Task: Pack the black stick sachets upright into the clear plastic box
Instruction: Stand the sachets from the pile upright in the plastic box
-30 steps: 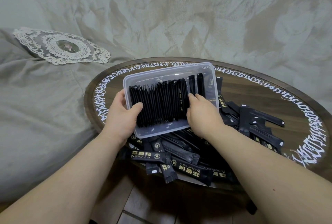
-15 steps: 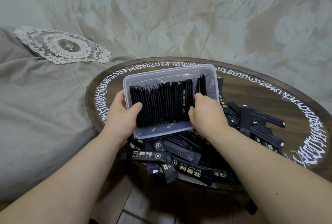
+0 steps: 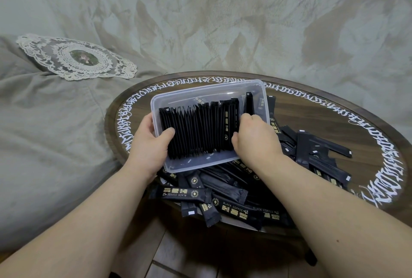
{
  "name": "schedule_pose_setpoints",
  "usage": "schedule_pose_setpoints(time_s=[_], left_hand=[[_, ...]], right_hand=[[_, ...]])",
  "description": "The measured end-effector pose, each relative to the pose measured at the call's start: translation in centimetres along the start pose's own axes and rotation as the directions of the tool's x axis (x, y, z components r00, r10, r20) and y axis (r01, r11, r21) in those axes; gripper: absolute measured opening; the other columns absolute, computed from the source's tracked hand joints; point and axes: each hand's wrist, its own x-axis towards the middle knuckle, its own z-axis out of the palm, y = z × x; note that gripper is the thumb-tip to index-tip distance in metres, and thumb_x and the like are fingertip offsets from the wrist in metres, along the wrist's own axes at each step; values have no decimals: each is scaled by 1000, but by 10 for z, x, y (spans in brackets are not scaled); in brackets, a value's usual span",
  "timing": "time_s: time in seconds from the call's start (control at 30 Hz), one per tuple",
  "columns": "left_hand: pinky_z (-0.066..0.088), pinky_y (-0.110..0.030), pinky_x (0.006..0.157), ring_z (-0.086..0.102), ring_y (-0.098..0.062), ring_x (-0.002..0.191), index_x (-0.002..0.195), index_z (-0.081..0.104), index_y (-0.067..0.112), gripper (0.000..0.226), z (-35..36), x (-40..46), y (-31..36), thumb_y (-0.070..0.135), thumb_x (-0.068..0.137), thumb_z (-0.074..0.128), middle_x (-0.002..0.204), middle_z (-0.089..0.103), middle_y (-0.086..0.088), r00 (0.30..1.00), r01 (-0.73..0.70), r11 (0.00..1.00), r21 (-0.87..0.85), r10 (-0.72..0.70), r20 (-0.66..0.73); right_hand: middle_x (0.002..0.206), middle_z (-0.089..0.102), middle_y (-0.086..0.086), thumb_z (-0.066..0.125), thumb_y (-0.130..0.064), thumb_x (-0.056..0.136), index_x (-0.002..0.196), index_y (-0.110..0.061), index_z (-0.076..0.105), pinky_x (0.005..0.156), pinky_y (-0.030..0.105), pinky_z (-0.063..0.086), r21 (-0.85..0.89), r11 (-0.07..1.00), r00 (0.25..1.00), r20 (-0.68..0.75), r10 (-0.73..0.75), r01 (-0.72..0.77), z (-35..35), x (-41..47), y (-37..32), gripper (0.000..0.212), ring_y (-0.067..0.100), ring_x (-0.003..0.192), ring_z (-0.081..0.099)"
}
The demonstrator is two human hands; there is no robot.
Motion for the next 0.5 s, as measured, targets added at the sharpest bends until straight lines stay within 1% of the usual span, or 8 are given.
schedule_pose_setpoints(time_s=[0.07, 0.2, 0.33, 0.5], left_hand=[[49, -22, 84, 64, -6, 102, 126, 53, 23, 41, 0, 0, 0, 2, 91, 57, 112, 67, 7, 1000, 6, 1000, 3, -6, -1], [51, -30, 89, 64, -9, 104, 129, 53, 22, 44, -1, 0, -1, 4, 90, 59, 115, 67, 5, 1000, 11, 1000, 16, -11, 6], [51, -31, 91, 65, -7, 102, 128, 53, 22, 43, 0, 0, 0, 5, 89, 59, 112, 67, 6, 1000, 11, 999, 33, -10, -8], [51, -35, 94, 64, -9, 105, 131, 52, 24, 46, -1, 0, -1, 8, 89, 61, 116, 67, 5, 1000, 20, 999, 50, -20, 7]], right_hand=[[109, 53, 11, 50, -21, 94, 109, -8, 46, 67, 31, 35, 9, 1000, 1000, -2, 11, -11, 0, 0, 1, 20, 32, 98, 58], [106, 53, 10, 50, -19, 93, 106, -10, 46, 66, 31, 35, 24, 999, 1000, -5, 23, -22, 2, 1, 2, 16, 31, 95, 57], [104, 53, 9, 49, -20, 94, 105, -10, 47, 66, 31, 34, 22, 1000, 1000, -10, 3, -3, 4, 0, 3, 15, 31, 93, 57], [99, 51, 8, 47, -21, 94, 104, -10, 48, 65, 31, 33, 26, 1000, 1000, -14, -17, 17, 5, 0, 6, 14, 31, 90, 56]])
